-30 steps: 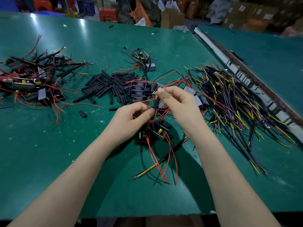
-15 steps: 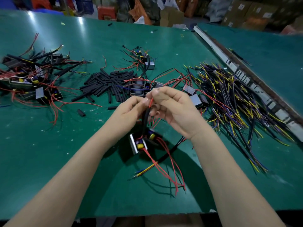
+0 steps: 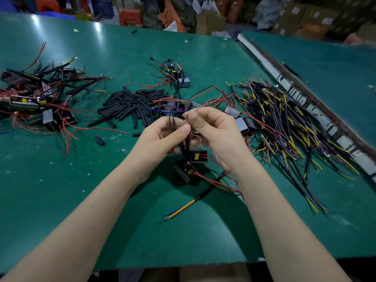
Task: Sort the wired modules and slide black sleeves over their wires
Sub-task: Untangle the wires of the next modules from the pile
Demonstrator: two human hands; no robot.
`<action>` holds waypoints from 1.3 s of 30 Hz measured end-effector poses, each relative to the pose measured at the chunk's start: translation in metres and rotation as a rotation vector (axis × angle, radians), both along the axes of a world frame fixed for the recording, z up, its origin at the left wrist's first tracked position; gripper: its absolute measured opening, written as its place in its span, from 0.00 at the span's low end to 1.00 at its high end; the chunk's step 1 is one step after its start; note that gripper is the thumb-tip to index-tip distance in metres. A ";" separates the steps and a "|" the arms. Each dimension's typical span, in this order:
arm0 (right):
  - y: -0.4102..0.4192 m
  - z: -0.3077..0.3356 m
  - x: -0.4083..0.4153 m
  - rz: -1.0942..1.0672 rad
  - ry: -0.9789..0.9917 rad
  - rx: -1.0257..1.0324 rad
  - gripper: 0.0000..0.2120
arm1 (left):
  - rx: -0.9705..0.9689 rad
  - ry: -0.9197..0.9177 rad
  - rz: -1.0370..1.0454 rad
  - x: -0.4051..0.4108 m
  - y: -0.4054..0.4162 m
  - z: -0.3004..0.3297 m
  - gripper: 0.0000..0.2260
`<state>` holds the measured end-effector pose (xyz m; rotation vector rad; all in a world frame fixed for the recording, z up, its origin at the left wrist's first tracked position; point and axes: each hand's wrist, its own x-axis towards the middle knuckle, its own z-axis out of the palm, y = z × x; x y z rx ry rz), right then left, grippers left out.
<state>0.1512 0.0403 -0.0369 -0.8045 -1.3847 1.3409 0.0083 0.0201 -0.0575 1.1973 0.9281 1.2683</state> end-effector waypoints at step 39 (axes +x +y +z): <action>-0.028 0.016 0.066 -0.345 -0.771 -0.006 0.10 | 0.026 0.199 -0.125 0.007 -0.002 -0.007 0.09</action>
